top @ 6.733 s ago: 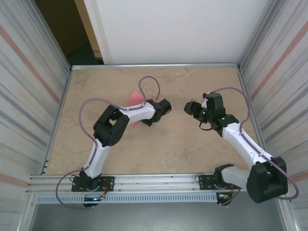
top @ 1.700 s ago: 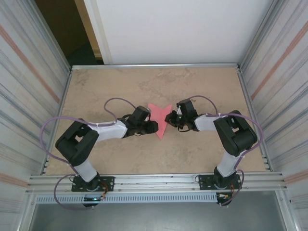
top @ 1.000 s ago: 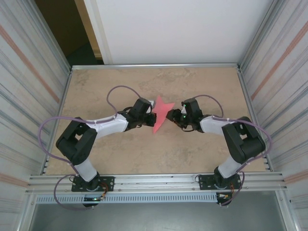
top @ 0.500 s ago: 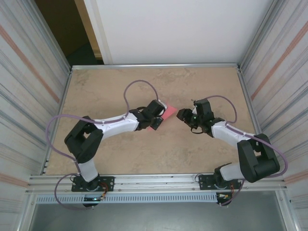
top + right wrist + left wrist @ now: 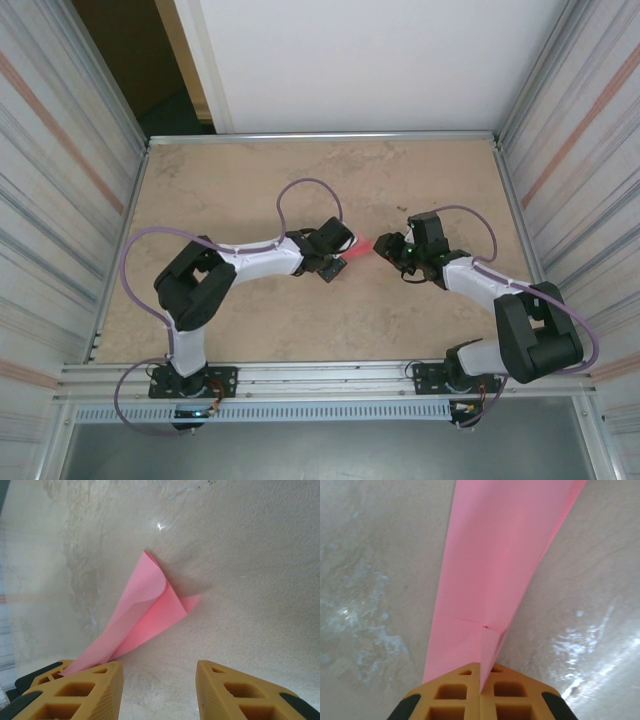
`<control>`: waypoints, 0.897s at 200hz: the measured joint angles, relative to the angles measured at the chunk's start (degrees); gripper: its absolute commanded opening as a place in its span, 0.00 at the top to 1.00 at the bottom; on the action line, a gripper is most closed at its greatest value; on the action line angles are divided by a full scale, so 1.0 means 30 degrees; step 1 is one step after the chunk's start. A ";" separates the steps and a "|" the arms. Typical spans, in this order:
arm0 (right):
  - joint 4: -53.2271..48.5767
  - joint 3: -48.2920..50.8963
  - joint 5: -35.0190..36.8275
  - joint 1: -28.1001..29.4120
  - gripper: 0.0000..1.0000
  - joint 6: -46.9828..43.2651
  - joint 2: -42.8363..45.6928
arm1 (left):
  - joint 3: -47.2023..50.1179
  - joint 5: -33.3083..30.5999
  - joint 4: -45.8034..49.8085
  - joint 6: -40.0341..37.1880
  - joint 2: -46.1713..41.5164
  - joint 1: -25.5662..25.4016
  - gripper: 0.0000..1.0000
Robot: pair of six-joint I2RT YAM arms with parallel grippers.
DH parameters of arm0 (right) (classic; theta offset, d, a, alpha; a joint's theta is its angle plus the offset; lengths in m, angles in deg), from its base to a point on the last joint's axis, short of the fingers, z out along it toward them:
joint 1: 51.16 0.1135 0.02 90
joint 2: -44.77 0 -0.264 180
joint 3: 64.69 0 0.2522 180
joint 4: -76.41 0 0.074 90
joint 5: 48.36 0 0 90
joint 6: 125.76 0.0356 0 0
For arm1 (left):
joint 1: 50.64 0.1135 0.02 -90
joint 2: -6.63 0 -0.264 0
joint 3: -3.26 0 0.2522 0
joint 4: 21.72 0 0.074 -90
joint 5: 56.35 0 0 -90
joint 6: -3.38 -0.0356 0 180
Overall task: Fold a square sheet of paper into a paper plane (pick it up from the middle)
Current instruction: Fold the wing for the fifth time at the center of the table.
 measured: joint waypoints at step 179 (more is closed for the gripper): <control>-0.0867 -0.0328 -0.0612 0.0007 0.61 0.0444 -0.1625 | -0.3730 0.6892 0.3410 0.0867 0.1537 0.1370 0.87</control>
